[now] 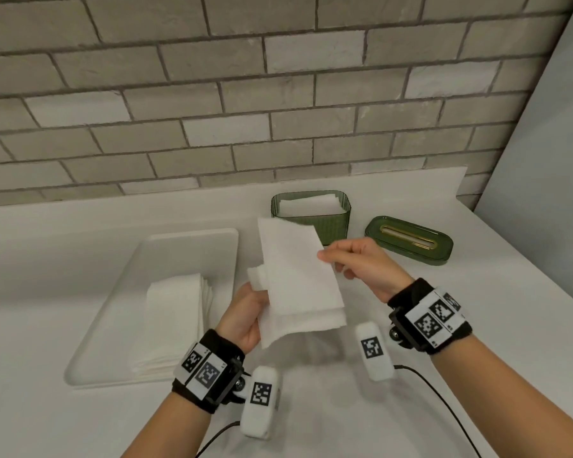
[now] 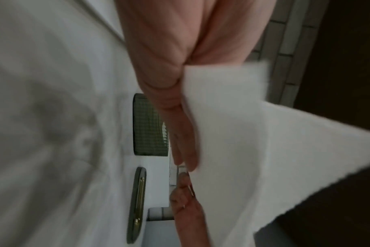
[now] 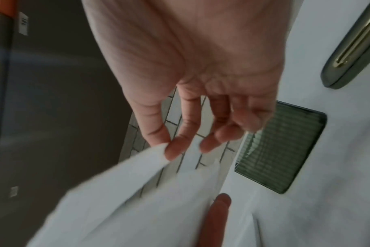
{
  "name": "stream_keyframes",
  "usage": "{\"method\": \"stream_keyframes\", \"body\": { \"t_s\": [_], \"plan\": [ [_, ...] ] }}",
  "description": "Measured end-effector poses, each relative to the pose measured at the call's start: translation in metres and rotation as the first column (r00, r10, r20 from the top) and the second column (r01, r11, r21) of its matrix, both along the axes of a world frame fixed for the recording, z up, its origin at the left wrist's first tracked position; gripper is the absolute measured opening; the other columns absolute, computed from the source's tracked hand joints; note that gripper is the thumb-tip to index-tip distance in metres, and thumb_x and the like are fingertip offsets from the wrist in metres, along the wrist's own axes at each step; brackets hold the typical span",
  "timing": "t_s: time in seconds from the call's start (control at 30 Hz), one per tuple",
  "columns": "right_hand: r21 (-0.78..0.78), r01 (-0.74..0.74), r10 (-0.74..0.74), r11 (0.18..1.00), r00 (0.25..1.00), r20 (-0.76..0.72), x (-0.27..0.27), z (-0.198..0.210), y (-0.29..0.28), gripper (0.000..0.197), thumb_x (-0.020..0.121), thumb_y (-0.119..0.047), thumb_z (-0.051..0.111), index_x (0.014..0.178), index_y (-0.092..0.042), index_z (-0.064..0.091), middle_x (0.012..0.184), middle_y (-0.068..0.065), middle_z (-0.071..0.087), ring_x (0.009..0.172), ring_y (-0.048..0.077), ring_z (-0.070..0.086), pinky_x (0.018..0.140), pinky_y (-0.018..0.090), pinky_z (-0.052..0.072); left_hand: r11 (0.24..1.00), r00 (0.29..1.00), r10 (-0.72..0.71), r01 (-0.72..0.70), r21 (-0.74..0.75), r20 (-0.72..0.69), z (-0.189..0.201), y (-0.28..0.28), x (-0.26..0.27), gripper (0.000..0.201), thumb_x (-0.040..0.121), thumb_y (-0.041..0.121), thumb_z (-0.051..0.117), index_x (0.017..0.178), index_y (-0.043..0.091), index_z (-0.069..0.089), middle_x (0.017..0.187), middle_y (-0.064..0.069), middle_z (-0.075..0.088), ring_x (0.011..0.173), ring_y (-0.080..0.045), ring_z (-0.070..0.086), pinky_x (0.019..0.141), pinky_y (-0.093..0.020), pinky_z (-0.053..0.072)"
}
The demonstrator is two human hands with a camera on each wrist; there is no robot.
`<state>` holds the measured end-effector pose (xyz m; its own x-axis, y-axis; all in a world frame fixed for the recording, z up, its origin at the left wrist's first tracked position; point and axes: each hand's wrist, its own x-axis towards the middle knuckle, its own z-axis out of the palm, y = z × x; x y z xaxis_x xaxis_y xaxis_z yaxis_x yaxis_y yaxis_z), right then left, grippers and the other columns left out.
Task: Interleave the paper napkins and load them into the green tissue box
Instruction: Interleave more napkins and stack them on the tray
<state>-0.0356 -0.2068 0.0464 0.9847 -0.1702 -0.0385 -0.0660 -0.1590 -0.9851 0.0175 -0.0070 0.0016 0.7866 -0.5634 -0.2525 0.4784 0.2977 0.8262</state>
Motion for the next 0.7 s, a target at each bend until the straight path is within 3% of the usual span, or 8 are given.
{"method": "stream_keyframes", "body": {
  "t_s": [0.13,0.27,0.37,0.43,0.5,0.6,0.67,0.7],
  "plan": [
    [-0.079,0.0,-0.006,0.997,0.998,-0.068,-0.002,-0.012,0.008,0.009,0.086,-0.014,0.07,0.08,-0.01,0.073,0.07,-0.014,0.066,0.061,-0.01,0.058,0.056,0.004,0.04,1.0,0.999,0.015,-0.016,0.027,0.044,-0.002,0.003,-0.006,0.029,0.093,-0.002,0.055,0.12,-0.001,0.065,0.118,-0.022,0.069,0.101,-0.031,0.069,0.082,-0.037,0.06],
    [-0.119,0.037,-0.047,0.992,0.995,-0.083,-0.003,-0.021,0.012,0.009,0.083,-0.017,0.074,0.079,-0.009,0.073,0.072,-0.009,0.064,0.062,-0.002,0.054,0.061,0.011,0.04,0.998,0.998,0.054,-0.053,0.018,-0.021,-0.002,0.007,-0.007,0.025,0.1,0.009,0.046,0.112,0.001,0.067,0.105,-0.018,0.074,0.088,-0.027,0.074,0.075,-0.036,0.062],
    [-0.147,0.051,-0.067,0.988,0.992,-0.107,-0.002,-0.023,0.013,0.008,0.083,-0.017,0.074,0.076,-0.015,0.071,0.078,-0.008,0.067,0.071,0.003,0.056,0.065,0.016,0.041,0.997,0.989,0.059,-0.064,-0.031,-0.137,0.004,0.009,-0.007,0.048,0.105,0.04,0.034,0.117,0.006,0.065,0.11,-0.017,0.074,0.091,-0.027,0.075,0.081,-0.043,0.057],
    [-0.12,0.044,-0.056,0.992,0.993,-0.103,-0.002,-0.022,0.014,0.01,0.084,-0.016,0.073,0.078,-0.016,0.065,0.081,-0.005,0.065,0.075,0.009,0.058,0.068,0.019,0.046,0.998,0.986,0.044,-0.049,-0.027,-0.162,0.005,0.011,-0.007,0.063,0.1,0.057,0.03,0.122,0.008,0.064,0.117,-0.018,0.072,0.098,-0.028,0.073,0.086,-0.043,0.053],
    [0.042,0.061,-0.055,0.997,0.99,-0.127,-0.003,-0.021,0.021,0.02,0.086,-0.016,0.071,0.097,-0.014,0.054,0.093,0.002,0.065,0.078,0.013,0.061,0.07,0.024,0.052,0.999,0.993,0.053,-0.052,0.015,-0.105,0.004,0.011,-0.008,0.053,0.099,0.047,0.043,0.128,0.007,0.061,0.122,-0.018,0.07,0.107,-0.03,0.07,0.088,-0.043,0.057],
    [0.29,0.018,0.053,0.957,0.97,-0.236,-0.003,-0.022,0.036,0.054,0.087,-0.035,0.07,0.129,-0.018,0.039,0.113,0.003,0.066,0.091,0.014,0.067,0.082,0.033,0.055,0.996,0.997,0.072,-0.07,0.061,-0.035,0.005,0.007,-0.011,0.039,0.093,0.015,0.062,0.13,0.004,0.06,0.12,-0.019,0.071,0.106,-0.032,0.07,0.083,-0.04,0.061],
    [0.373,-0.126,0.221,0.919,0.949,-0.225,-0.001,-0.026,0.045,0.064,0.086,-0.049,0.066,0.137,-0.018,0.042,0.124,0.004,0.066,0.109,0.02,0.066,0.096,0.043,0.052,0.994,0.998,0.06,-0.058,0.091,-0.025,0.007,0.004,-0.013,0.032,0.092,0.009,0.064,0.123,0.004,0.064,0.112,-0.018,0.074,0.096,-0.03,0.074,0.075,-0.038,0.062],
    [0.377,-0.179,0.271,0.909,0.941,-0.204,-0.002,-0.024,0.047,0.058,0.089,-0.052,0.061,0.134,-0.018,0.048,0.124,0.004,0.066,0.111,0.02,0.066,0.098,0.043,0.051,0.992,0.997,0.071,-0.068,0.109,-0.025,0.008,0.004,-0.013,0.03,0.092,0.007,0.064,0.121,0.003,0.065,0.11,-0.018,0.074,0.093,-0.029,0.074,0.072,-0.037,0.063]
  ]
}}
